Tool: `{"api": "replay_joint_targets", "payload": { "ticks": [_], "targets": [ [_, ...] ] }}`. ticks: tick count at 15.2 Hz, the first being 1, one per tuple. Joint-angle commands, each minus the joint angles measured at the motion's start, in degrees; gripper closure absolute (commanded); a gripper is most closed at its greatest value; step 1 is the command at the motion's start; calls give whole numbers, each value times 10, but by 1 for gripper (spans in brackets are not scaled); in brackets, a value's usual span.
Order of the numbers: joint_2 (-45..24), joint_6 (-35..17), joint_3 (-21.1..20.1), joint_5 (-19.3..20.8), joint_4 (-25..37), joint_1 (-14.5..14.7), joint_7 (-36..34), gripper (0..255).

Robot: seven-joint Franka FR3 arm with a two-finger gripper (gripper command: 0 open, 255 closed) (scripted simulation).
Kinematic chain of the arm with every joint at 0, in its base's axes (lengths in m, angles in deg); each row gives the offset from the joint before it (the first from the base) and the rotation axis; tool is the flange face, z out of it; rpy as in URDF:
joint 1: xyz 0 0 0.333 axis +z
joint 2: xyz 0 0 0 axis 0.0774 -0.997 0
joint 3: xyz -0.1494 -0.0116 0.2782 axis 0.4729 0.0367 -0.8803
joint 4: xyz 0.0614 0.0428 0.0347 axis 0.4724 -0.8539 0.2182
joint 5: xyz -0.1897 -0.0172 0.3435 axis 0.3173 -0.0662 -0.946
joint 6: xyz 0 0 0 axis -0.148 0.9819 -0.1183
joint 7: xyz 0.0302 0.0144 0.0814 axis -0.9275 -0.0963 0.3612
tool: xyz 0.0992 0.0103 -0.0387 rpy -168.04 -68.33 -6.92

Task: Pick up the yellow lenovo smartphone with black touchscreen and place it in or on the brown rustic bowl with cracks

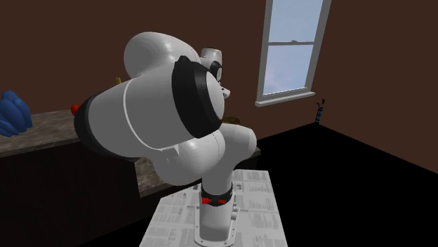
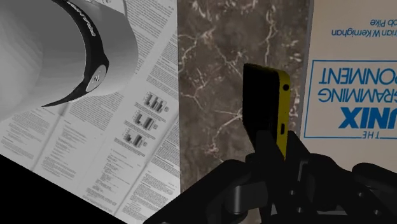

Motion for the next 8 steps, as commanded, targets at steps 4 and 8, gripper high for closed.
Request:
{"api": "replay_joint_targets", "payload": {
  "ticks": [4, 8],
  "targets": [
    [1, 36, 15, 17, 36, -9, -2, 255],
    [-2, 64, 25, 28, 67, -15, -5, 255]
  ]
}}
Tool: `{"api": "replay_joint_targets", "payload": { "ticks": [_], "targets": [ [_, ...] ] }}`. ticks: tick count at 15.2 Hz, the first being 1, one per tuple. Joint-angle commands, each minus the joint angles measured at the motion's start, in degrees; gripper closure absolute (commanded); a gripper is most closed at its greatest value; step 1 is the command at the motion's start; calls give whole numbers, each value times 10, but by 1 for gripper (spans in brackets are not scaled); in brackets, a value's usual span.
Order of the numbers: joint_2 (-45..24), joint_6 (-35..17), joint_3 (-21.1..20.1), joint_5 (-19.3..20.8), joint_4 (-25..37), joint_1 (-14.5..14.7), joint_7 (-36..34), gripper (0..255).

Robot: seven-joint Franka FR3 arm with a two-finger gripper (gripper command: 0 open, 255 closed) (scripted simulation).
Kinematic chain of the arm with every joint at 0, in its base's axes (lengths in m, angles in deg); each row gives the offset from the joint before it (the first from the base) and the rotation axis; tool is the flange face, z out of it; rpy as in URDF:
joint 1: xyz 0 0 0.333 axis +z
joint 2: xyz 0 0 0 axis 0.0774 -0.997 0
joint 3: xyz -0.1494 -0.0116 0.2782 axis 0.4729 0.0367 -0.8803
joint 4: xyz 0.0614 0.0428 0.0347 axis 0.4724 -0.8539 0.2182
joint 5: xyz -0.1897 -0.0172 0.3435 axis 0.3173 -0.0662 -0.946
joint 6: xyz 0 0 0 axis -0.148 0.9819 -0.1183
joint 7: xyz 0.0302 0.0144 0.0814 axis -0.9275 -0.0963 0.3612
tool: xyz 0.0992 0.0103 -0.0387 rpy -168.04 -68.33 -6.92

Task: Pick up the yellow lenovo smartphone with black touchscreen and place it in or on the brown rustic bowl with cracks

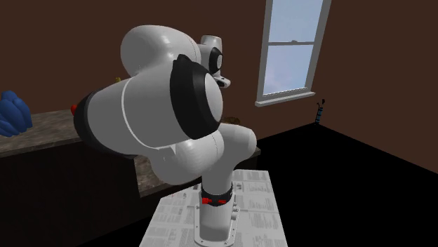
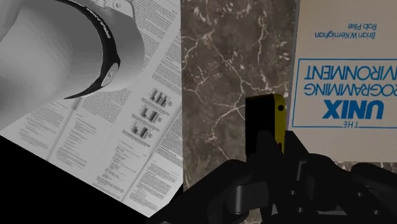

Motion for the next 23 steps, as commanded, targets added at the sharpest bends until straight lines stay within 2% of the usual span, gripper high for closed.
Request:
{"api": "replay_joint_targets", "payload": {
  "ticks": [1, 21, 23],
  "targets": [
    [-2, 12, 5, 5, 15, -3, -1, 255],
    [-50, 135, 43, 44, 186, -22, -15, 255],
    [-74, 128, 47, 51, 203, -28, -9, 255]
  ]
}}
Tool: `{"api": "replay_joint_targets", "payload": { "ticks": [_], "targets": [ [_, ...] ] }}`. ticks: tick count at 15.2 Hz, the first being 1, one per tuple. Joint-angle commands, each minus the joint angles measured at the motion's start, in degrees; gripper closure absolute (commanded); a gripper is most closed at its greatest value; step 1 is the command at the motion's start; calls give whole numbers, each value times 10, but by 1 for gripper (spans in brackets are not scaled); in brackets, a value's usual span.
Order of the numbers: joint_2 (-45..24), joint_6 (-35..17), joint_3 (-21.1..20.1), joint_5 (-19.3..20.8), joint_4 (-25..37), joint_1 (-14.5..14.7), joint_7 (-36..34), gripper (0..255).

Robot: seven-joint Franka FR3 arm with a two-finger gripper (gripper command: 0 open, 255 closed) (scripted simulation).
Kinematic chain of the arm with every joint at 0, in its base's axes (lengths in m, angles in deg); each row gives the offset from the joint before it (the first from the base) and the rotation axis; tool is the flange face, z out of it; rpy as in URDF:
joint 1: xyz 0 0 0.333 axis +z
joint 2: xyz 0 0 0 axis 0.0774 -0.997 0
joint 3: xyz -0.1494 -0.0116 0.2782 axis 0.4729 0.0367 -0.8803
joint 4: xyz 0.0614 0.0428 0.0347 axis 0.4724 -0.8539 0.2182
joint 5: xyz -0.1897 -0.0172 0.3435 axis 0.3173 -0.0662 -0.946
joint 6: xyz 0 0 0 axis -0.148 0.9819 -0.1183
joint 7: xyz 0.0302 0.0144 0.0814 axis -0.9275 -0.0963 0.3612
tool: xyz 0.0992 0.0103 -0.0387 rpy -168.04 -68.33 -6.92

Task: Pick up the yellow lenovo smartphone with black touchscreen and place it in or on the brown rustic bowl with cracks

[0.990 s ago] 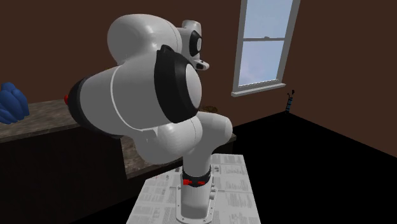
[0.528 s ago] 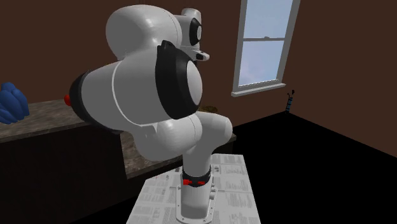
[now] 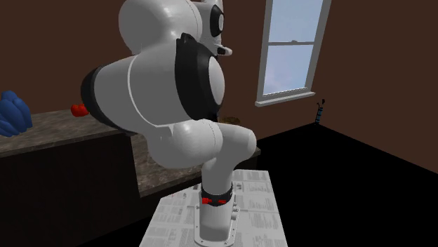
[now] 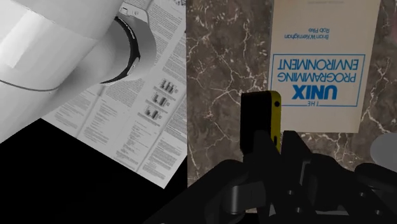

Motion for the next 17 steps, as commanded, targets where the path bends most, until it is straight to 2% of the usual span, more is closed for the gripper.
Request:
{"api": "replay_joint_targets", "payload": {
  "ticks": [1, 9, 17],
  "targets": [
    [-39, -12, 6, 10, 26, -9, 10, 255],
    [-221, -55, 24, 49, 159, -46, 45, 255],
    [-398, -54, 34, 80, 334, -69, 62, 255]
  ]
}}
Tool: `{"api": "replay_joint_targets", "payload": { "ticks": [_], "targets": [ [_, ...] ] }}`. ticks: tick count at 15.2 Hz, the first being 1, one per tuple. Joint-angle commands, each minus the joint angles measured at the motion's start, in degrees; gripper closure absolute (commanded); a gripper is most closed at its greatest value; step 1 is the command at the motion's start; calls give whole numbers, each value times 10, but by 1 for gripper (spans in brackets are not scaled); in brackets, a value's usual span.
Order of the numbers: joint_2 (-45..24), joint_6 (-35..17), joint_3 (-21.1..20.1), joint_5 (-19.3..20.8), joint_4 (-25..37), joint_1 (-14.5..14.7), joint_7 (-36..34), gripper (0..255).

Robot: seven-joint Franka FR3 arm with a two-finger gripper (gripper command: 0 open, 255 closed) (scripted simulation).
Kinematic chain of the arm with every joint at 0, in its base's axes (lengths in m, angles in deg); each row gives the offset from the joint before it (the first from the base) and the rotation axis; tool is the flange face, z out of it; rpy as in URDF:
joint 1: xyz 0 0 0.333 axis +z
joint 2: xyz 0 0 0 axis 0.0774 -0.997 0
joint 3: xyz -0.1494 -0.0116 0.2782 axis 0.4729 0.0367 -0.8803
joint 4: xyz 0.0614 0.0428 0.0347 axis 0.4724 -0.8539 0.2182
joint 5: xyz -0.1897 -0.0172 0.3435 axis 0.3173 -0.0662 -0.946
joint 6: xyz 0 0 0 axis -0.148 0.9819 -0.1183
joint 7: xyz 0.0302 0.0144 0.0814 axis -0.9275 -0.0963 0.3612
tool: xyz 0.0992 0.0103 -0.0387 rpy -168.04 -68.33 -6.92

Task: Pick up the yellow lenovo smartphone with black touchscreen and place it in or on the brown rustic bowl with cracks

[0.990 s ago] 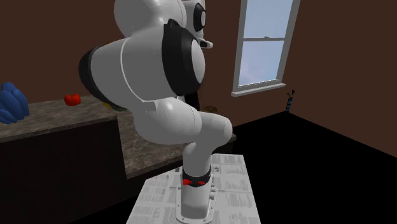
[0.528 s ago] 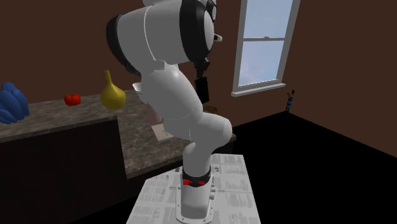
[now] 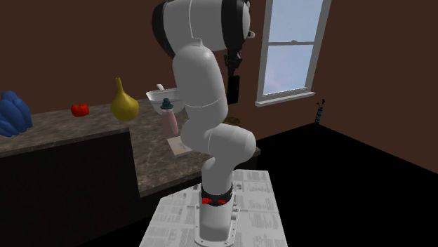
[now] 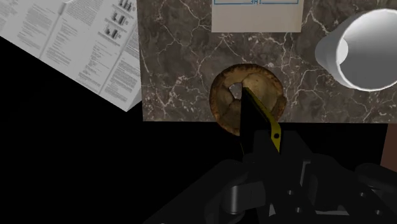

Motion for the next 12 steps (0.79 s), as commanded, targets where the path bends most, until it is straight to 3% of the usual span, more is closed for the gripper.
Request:
{"api": "replay_joint_targets", "payload": {
  "ticks": [1, 4, 12],
  "targets": [
    [-42, 3, 2, 7, 44, -4, 3, 255],
    [-116, 19, 4, 19, 133, -10, 6, 255],
    [-100, -44, 3, 17, 54, -9, 13, 255]
  ]
}}
